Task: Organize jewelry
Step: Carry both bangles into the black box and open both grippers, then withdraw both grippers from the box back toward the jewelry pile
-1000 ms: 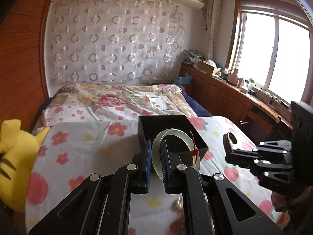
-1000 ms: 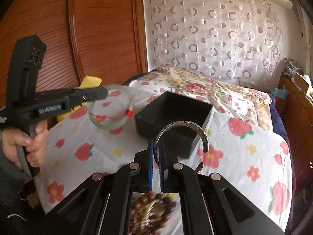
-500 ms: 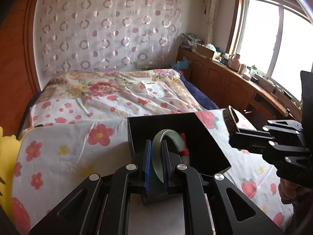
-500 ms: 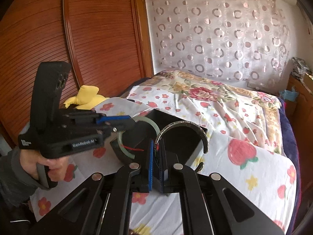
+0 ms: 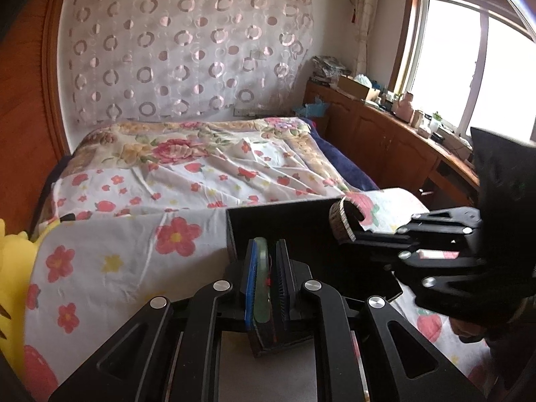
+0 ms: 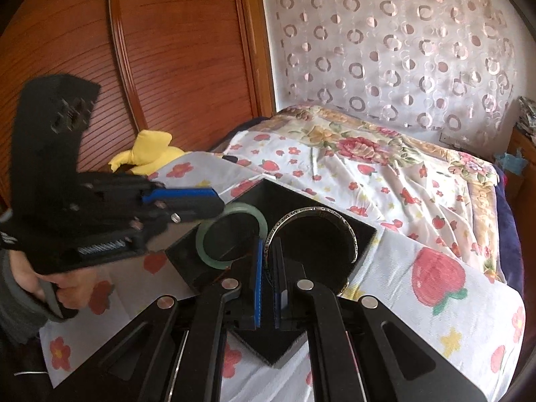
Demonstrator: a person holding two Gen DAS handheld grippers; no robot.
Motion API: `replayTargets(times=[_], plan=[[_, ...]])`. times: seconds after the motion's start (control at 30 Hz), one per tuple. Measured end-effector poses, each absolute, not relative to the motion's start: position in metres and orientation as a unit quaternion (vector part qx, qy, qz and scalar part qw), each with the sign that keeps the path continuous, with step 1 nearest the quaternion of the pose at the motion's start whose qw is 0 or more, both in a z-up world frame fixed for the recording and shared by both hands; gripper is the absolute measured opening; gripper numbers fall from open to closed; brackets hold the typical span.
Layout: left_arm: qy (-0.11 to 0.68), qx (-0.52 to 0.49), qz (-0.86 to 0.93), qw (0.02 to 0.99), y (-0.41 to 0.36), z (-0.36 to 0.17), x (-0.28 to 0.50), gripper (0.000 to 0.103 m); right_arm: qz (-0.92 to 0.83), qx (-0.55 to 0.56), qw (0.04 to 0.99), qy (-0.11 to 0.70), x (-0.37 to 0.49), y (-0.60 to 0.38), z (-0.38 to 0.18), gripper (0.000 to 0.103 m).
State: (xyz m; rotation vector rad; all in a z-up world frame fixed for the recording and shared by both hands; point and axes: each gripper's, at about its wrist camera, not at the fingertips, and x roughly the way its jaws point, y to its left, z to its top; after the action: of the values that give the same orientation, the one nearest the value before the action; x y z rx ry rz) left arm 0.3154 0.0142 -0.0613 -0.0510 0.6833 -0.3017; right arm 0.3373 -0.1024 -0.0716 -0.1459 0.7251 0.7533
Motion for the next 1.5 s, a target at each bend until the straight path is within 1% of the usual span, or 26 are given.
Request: replayTargets(times=[0.27, 0.33, 0.4, 0.53, 0.6, 0.73, 0.83, 0.87, 0.97, 1.0, 1.07, 1.17, 1.5], plan=[[0.321, -0.032, -0.131, 0.938, 0.031, -0.049, 0.307, 0.018, 0.355, -0.082, 0.856, 0.368, 0.350, -0.090, -0.083, 0.007], [0.318, -0.031, -0.126, 0.939, 0.034, -0.049, 0.303, 0.020, 0.347, -0.087, 0.858, 0.368, 0.351, -0.088, -0.085, 0.012], [0.316, -0.029, -0.121, 0.941, 0.037, -0.049, 0.297, 0.029, 0.341, -0.091, 0.860, 0.368, 0.351, -0.088, -0.085, 0.014], [0.316, -0.029, -0.115, 0.941, 0.041, -0.050, 0.288, 0.034, 0.334, -0.086, 0.865, 0.365, 0.350, -0.092, -0.082, 0.016], [0.316, -0.029, -0.110, 0.942, 0.043, -0.051, 0.282, 0.041, 0.333, -0.083, 0.867, 0.361, 0.346, -0.095, -0.078, 0.016], [0.318, -0.032, -0.106, 0.942, 0.045, -0.052, 0.267, 0.045, 0.328, -0.076, 0.872, 0.356, 0.334, -0.103, -0.069, 0.016], [0.317, -0.033, -0.103, 0.942, 0.046, -0.054, 0.252, 0.051, 0.321, -0.067, 0.877, 0.351, 0.316, -0.114, -0.063, 0.016], [0.317, -0.034, -0.103, 0.942, 0.046, -0.054, 0.248, 0.055, 0.318, -0.062, 0.879, 0.350, 0.307, -0.120, -0.060, 0.016], [0.316, -0.033, -0.102, 0.943, 0.044, -0.056, 0.232, 0.059, 0.310, -0.056, 0.883, 0.349, 0.286, -0.130, -0.059, 0.016], [0.316, -0.032, -0.102, 0.943, 0.043, -0.056, 0.227, 0.065, 0.307, -0.054, 0.884, 0.349, 0.275, -0.135, -0.059, 0.016], [0.315, -0.031, -0.104, 0.943, 0.041, -0.057, 0.215, 0.071, 0.300, -0.056, 0.884, 0.353, 0.255, -0.142, -0.063, 0.016], [0.317, -0.027, -0.105, 0.942, 0.036, -0.061, 0.196, 0.078, 0.288, -0.061, 0.884, 0.363, 0.230, -0.149, -0.072, 0.016], [0.324, -0.026, -0.108, 0.940, 0.025, -0.078, 0.146, 0.078, 0.265, -0.043, 0.872, 0.411, 0.187, -0.163, -0.110, 0.016]])
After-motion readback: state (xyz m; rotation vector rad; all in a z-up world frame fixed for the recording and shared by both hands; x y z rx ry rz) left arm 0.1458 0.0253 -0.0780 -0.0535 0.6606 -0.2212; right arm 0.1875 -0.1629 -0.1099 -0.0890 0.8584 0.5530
